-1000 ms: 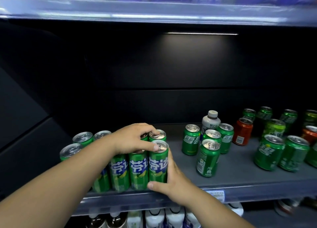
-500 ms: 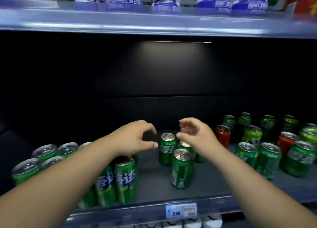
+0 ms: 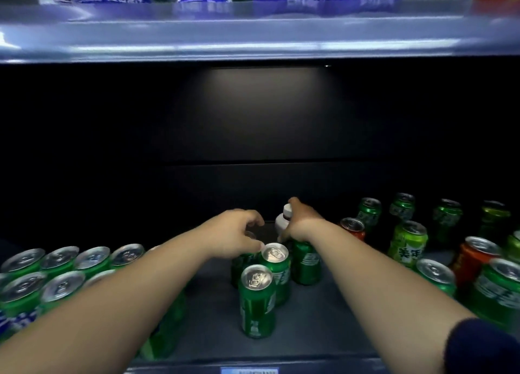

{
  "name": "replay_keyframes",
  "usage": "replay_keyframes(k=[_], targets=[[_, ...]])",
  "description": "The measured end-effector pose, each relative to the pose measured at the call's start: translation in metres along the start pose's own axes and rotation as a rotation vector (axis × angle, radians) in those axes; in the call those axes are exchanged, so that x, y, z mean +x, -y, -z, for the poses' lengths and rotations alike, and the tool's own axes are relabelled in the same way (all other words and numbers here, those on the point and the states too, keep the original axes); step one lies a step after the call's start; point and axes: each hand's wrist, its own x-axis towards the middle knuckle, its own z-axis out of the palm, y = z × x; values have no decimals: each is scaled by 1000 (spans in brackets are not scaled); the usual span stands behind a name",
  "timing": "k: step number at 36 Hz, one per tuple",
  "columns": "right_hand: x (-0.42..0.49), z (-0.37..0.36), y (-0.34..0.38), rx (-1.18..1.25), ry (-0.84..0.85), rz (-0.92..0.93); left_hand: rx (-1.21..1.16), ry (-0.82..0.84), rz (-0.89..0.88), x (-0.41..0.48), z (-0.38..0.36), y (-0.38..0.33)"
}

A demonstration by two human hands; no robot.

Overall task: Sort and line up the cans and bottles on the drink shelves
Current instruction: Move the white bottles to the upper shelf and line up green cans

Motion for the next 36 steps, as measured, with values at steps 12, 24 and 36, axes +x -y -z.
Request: replay_keyframes(k=[12,24,36], targets=[[-30,33,25,337,-339,209,6,-109,127,-14,13,-19],[-154,84,62,842,-262,678,-679,-406,-135,-80,49,-73],[-239,66,120,840,-271,805,-842,-555,-275,-176,109,-68]])
